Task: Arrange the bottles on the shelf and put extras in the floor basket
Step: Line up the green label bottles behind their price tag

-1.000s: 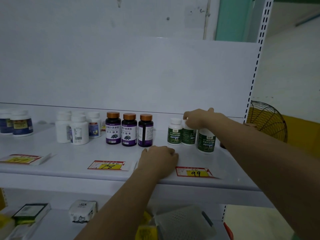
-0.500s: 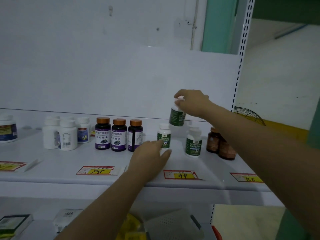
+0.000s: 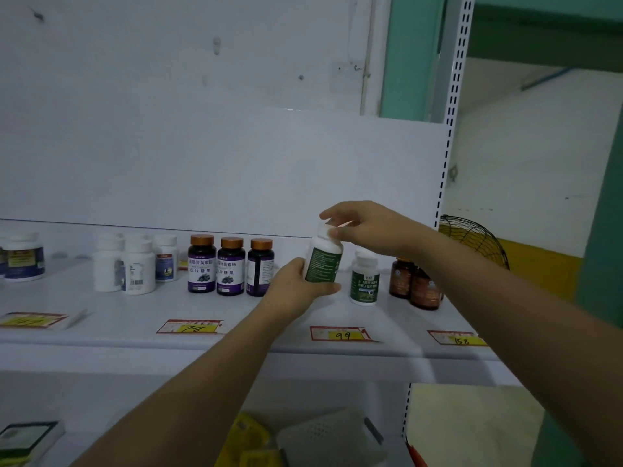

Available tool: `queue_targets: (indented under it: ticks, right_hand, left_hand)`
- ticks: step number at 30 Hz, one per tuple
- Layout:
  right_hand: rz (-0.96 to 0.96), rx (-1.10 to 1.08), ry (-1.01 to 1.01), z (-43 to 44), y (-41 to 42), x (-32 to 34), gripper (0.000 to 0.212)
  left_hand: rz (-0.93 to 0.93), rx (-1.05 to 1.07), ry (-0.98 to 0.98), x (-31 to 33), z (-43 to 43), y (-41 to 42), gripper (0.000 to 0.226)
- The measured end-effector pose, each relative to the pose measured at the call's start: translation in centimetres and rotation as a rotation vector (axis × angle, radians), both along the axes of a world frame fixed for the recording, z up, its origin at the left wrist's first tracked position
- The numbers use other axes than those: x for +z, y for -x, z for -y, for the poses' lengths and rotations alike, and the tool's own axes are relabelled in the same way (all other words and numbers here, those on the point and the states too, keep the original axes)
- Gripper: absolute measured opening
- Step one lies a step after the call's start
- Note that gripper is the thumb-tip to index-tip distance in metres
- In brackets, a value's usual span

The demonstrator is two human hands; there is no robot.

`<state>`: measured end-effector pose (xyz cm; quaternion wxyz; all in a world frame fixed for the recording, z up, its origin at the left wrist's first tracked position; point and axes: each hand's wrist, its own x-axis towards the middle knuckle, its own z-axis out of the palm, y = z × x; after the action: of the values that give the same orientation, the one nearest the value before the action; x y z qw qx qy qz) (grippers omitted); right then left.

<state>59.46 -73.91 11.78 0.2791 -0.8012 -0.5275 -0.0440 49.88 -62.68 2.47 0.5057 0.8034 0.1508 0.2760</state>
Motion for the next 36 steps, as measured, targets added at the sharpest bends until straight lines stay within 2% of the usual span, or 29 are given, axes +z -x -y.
queue_targets:
  ticks: [3,5,8,12,16,20,23,27,30,33,34,36]
  right_hand:
    - [-0.022,-0.129,-0.034,0.2,0.3,-0.6,0.054]
    - [0.011,-0.195,-0.055,-0.3,0.4,-0.9,0.058]
    - [0.028,-0.210,-0.098,-0.7,0.5,-1.1,0.051]
    - [-0.008,-0.144,-0.095,0.3,0.2,-1.1,0.038]
    - [-0.184,-0.021,-0.136,0.9,-0.5,-1.4,0.034]
    - [-0.312,0.015,-0.245,0.7,-0.8,-2.4,0.046]
    - [-0.320,-0.029,-0.295,0.1,-0.6,-3.1,0.053]
    - [-0.445,-0.016,-0.394,0.0,-1.0,-2.6,0.038]
    - [-0.611,0.094,-0.378,0.6,-1.5,-2.2,0.042]
    - [-0.784,0.190,-0.365,0.8,-1.6,-2.0,0.048]
    - [-0.803,0.197,-0.365,0.8,-1.6,-2.1,0.050]
    - [-0.719,0.150,-0.349,0.8,-1.4,-2.3,0.055]
  left_hand:
    - [0.061,0.148,-0.044,-0.4,0.7,-0.7,0.046]
    - [0.078,0.188,-0.053,-0.4,1.6,-1.1,0.048]
    - [0.069,0.150,0.007,-0.3,2.4,-1.3,0.050]
    - [0.008,-0.029,0.051,0.2,2.3,-0.3,0.049]
    - [-0.008,-0.092,0.019,0.4,2.0,0.3,0.054]
    - [0.067,0.074,0.005,0.2,2.2,-0.4,0.055]
    - [0.131,0.139,0.021,0.1,2.6,-0.7,0.055]
    - [0.119,0.025,0.131,0.5,2.9,-0.4,0.059]
    - [0.045,-0.085,0.135,0.8,2.5,0.3,0.049]
    - [0.026,-0.050,0.100,1.0,2.5,0.4,0.040]
    - [0.040,-0.003,0.095,1.0,2.5,0.3,0.041]
    - [0.084,0.084,0.086,0.9,2.9,-0.1,0.047]
